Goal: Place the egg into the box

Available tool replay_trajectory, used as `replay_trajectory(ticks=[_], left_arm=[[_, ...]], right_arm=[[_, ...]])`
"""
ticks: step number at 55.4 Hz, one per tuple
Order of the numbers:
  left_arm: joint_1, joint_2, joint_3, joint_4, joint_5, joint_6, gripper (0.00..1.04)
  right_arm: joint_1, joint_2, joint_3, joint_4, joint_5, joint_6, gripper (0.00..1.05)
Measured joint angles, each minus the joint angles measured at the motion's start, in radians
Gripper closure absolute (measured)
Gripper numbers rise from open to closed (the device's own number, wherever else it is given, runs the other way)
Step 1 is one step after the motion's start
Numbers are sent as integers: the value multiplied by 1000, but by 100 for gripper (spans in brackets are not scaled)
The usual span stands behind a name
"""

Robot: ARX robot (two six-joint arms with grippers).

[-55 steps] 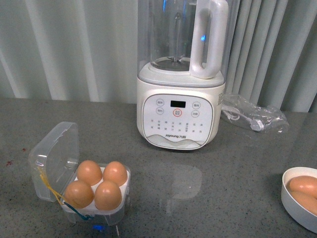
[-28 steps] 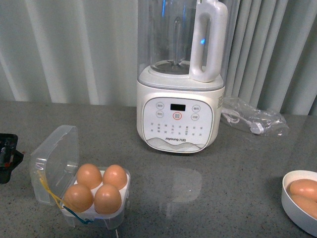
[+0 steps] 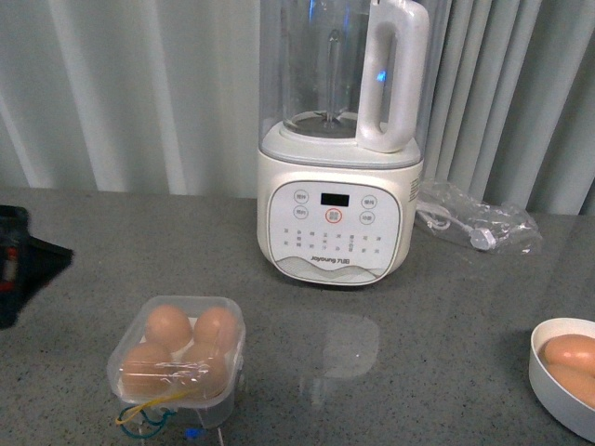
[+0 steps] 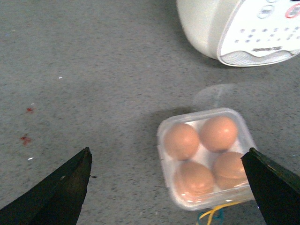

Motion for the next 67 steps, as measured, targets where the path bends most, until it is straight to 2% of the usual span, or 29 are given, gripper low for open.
replay_trajectory(ticks=[3, 7, 9, 12, 19, 32, 41, 45, 67], left_arm=[[12, -5, -8, 23, -13, -1, 8], [17, 13, -98, 311, -90, -43, 20], [17, 14, -142, 420, -100, -51, 25], [16, -9, -232, 602, -100, -70, 39], [17, -101, -301, 635, -102, -78, 61], [18, -238, -405, 590, -103, -89, 102], [18, -352, -459, 528, -103, -92, 101], [18, -366, -502, 569, -103, -92, 101], [18, -678, -533, 302, -103, -92, 101]], right_arm=[[0, 0, 0, 0, -1, 0, 7], [0, 0, 0, 0, -1, 0, 7], [0, 0, 0, 0, -1, 0, 7], [0, 0, 0, 0, 2, 0, 7], [0, 0, 0, 0, 0, 0, 7], [0, 0, 0, 0, 0, 0, 7], [0, 0, 0, 0, 0, 0, 7], [0, 0, 0, 0, 0, 0, 7], [0, 0, 0, 0, 0, 0, 7]])
